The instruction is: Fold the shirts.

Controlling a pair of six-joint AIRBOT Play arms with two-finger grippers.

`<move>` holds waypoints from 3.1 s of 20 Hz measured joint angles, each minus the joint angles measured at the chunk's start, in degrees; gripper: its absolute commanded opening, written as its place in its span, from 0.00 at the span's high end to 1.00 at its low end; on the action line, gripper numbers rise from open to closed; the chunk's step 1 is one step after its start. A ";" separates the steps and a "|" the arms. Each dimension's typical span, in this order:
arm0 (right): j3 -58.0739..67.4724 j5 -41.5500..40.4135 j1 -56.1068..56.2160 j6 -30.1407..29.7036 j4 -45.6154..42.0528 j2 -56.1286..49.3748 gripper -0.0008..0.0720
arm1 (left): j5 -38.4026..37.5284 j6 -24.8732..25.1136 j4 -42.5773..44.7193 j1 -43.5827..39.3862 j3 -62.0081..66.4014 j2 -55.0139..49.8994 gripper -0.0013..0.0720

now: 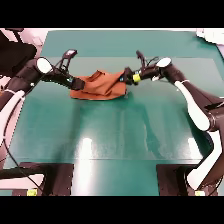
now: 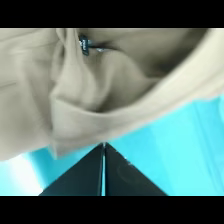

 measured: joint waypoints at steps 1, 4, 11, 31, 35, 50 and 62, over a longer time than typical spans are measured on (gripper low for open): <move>2.23 0.17 -1.18 0.83 0.00 1.11 0.96 | 0.48 -0.22 0.87 0.00 0.00 1.77 0.96; 9.44 2.03 -6.86 4.09 0.17 5.09 0.96 | 1.31 -1.55 3.89 0.00 0.02 7.06 0.96; 14.62 6.12 -30.38 16.61 0.55 13.81 0.96 | -1.07 -4.17 7.58 0.00 0.02 13.14 0.96; 10.25 35.87 -81.72 22.32 -14.43 27.23 0.96 | -5.86 -6.88 3.48 0.00 0.02 13.94 0.96; 2.99 37.16 -86.47 22.86 -24.37 34.14 0.96 | -5.55 -6.86 1.55 0.00 0.02 13.94 0.96; -26.18 29.35 -93.07 24.20 -46.53 43.52 0.95 | -8.28 -6.69 -1.29 0.00 0.02 13.94 0.96; -13.00 31.04 -92.61 27.69 -52.41 38.56 0.13 | -6.47 -6.45 -2.32 0.00 0.02 13.94 0.96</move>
